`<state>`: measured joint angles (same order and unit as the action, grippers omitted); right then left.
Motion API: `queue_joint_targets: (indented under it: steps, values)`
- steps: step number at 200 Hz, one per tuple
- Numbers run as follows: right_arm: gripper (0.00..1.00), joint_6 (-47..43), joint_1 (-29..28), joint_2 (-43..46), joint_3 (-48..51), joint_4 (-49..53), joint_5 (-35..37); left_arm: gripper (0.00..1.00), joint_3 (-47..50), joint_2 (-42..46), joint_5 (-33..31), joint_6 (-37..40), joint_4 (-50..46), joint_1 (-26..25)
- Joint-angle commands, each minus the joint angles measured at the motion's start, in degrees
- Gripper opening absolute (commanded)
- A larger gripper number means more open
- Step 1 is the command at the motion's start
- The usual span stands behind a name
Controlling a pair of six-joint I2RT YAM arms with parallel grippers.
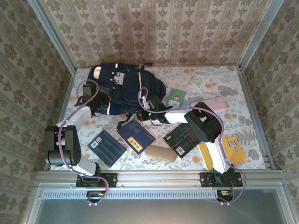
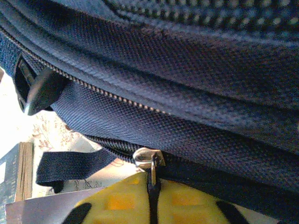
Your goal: Pack the student bag
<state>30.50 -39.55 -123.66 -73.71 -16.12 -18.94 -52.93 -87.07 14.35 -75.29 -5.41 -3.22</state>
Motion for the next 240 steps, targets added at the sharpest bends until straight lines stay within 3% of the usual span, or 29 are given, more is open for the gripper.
queue_joint_targets:
  steps: [1, 106, 165, 240]
  values:
    - [0.02, -0.47, 0.24, 1.69, 1.51, 0.37, -0.03, 0.0, -2.92, 0.11, 0.2, 2.32, 0.38, 0.74]
    - [0.0, -3.95, 6.95, 10.78, 6.74, 8.91, 1.88, 0.0, -8.22, -0.95, 0.77, 11.55, -5.77, 4.75]
    - [0.0, -5.99, 12.57, 12.84, 1.45, 20.33, 1.95, 0.0, -10.43, -1.4, 2.84, 13.59, -7.57, 7.07]
    - [0.0, -23.81, 16.95, 15.9, -6.02, 36.0, 12.14, 0.0, -15.73, -2.87, 6.45, 17.19, -10.54, 7.93]
